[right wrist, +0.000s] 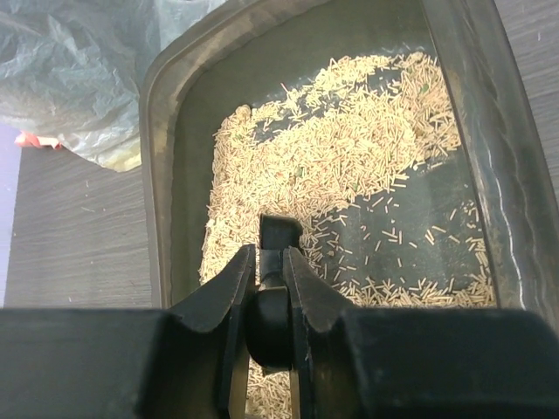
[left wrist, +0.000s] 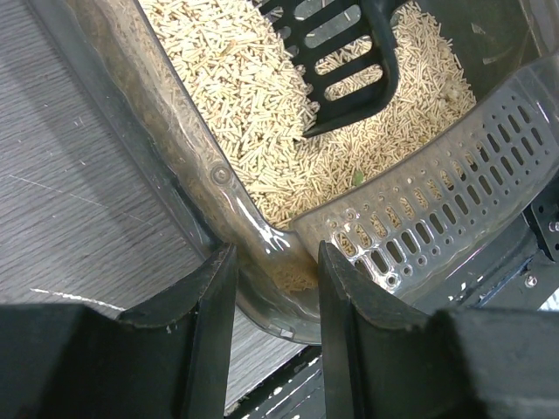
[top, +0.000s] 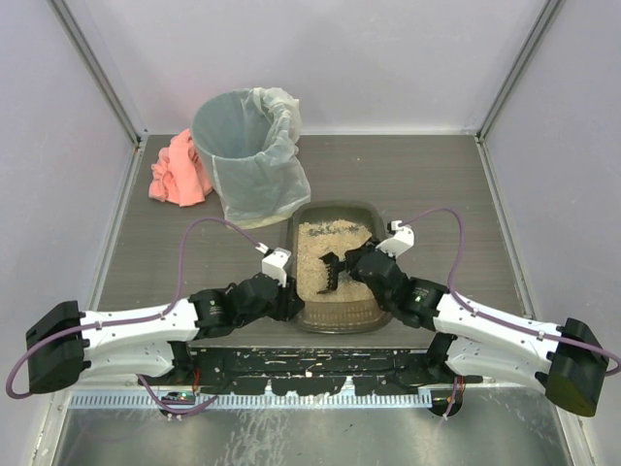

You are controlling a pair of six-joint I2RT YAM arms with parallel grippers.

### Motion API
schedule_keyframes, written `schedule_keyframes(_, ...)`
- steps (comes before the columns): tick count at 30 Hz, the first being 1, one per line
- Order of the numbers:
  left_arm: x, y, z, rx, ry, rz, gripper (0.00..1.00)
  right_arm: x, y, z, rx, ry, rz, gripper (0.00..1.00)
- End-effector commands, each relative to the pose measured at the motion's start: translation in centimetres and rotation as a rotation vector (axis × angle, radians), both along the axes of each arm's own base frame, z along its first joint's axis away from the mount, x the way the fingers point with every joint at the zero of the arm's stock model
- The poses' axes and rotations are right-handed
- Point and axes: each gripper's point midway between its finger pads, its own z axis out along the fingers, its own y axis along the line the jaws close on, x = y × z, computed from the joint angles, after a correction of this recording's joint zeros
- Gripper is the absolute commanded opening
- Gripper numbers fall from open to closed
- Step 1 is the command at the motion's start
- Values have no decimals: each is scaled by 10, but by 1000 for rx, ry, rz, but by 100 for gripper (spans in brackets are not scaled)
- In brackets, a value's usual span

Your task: Clean the litter box

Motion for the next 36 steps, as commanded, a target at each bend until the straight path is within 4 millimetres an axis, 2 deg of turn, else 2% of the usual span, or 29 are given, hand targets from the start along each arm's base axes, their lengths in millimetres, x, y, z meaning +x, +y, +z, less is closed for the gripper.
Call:
schedule_keyframes(1, -16, -26, 7, -50, 20, -115, 34, -15, 14, -31, 68, 100, 40, 1)
schedule_keyframes(12, -14, -27, 3, -38, 20, -111, 32, -23, 46, -75, 161, 195, 103, 1)
schedule_keyframes(15, -13, -22, 3, -33, 15, -99, 33, -22, 45, -75, 179, 188, 91, 1)
schedule_keyframes(20, -10, -11, 5, -19, -9, -64, 35, -19, 35, -65, 198, 145, 62, 1)
schedule_keyframes(28, -5, 2, 11, -10, -35, -20, 60, -18, 20, -48, 282, 96, 32, 1)
schedule_keyframes(36, 0, 20, 36, -28, -80, 36, 84, -12, 10, -45, 356, 77, -3, 1)
